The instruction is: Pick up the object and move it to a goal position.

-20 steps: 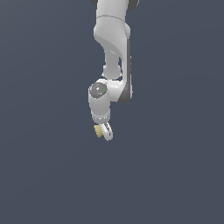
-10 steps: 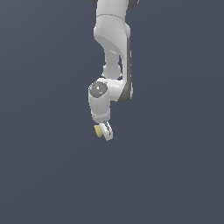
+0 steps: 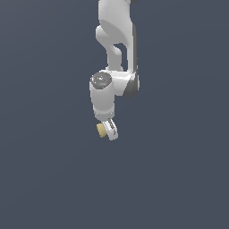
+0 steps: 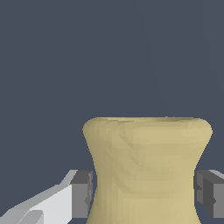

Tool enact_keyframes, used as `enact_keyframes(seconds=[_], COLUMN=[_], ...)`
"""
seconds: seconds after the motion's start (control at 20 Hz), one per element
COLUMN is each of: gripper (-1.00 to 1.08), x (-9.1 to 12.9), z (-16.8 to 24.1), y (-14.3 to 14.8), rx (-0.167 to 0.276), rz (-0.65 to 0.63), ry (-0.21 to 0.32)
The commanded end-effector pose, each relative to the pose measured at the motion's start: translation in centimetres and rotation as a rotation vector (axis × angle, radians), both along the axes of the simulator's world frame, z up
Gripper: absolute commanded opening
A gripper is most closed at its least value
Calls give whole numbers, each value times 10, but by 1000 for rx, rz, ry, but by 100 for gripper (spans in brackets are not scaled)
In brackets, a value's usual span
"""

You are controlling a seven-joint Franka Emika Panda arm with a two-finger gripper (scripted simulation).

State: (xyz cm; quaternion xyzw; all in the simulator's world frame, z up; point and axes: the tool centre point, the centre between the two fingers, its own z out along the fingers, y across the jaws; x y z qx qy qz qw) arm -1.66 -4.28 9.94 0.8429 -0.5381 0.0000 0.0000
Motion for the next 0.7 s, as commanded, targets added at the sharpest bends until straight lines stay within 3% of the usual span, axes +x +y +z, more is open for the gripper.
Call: enact_keyframes(seconds=[0.0, 0.65], gripper=[-100, -100], x=[4, 29], z=[22, 160], y=[4, 26], rx=[0, -3], rz=[0, -2], ry=[-1, 0])
